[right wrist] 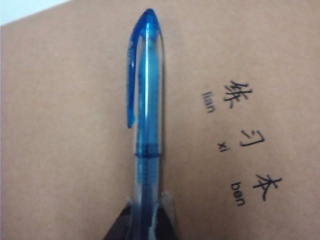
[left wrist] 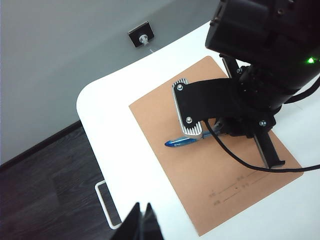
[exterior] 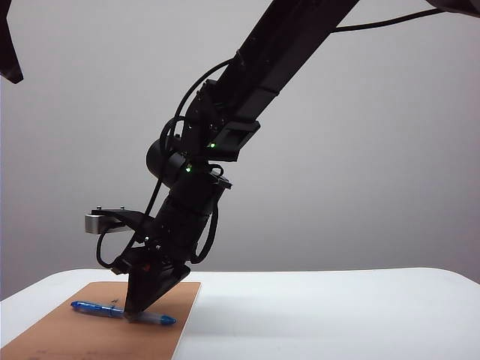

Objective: Pick up a pen on the table and place it on the notebook.

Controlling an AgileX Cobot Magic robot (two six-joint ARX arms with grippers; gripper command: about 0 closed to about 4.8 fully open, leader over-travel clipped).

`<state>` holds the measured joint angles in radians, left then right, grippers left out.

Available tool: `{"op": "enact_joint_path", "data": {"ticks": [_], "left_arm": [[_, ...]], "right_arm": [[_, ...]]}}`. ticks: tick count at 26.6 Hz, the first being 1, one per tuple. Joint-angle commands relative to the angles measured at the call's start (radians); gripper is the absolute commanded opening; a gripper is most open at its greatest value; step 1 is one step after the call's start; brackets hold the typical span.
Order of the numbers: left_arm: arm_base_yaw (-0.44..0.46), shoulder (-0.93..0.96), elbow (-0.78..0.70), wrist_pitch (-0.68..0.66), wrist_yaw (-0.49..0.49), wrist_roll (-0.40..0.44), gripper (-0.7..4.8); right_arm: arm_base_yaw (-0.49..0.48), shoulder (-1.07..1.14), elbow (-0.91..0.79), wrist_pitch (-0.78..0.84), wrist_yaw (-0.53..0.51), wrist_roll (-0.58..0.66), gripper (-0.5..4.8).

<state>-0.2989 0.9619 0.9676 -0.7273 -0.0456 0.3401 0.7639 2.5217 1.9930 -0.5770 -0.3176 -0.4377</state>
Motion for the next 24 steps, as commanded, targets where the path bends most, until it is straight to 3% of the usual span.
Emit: {"op": "enact_joint_path", "data": {"ticks": [1, 2, 4, 8, 11, 20, 22, 24], "left_arm": [[0.0, -0.003, 0.003, 0.003, 0.005, 0.0, -0.05], [0.0, -0.003, 0.003, 0.003, 0.005, 0.0, -0.05], [0.0, -0.003, 0.003, 0.003, 0.005, 0.0, -0.05], [0.0, -0.003, 0.003, 0.002, 0.005, 0.0, -0.05], [0.0, -0.003, 0.003, 0.003, 0.005, 0.0, -0.05], [0.0, -0.016, 0.014, 0.027, -0.052, -0.037, -0.05], [0.001, -0.056, 0.015, 0.032, -0.053, -0.068, -0.05], [0.001, -0.1, 0.015, 0.033, -0.063, -0.071, -0.05]], "right_arm": [[0.003, -0.004, 0.004, 0.038, 0.003, 0.0, 0.67], [0.003, -0.004, 0.004, 0.045, 0.002, 0.0, 0.84], [0.004, -0.004, 0.004, 0.054, 0.001, 0.0, 1.69], [0.004, -0.005, 0.005, 0.049, 0.002, 0.001, 3.95], [0.004, -0.015, 0.006, 0.047, 0.001, 0.02, 4.33], [-0.036, -0.212, 0.006, 0.03, 0.036, 0.054, 4.25], [-0.089, -0.309, 0.006, 0.027, 0.05, 0.116, 2.58], [-0.139, -0.38, 0.006, 0.024, 0.025, 0.203, 1.66]]}}
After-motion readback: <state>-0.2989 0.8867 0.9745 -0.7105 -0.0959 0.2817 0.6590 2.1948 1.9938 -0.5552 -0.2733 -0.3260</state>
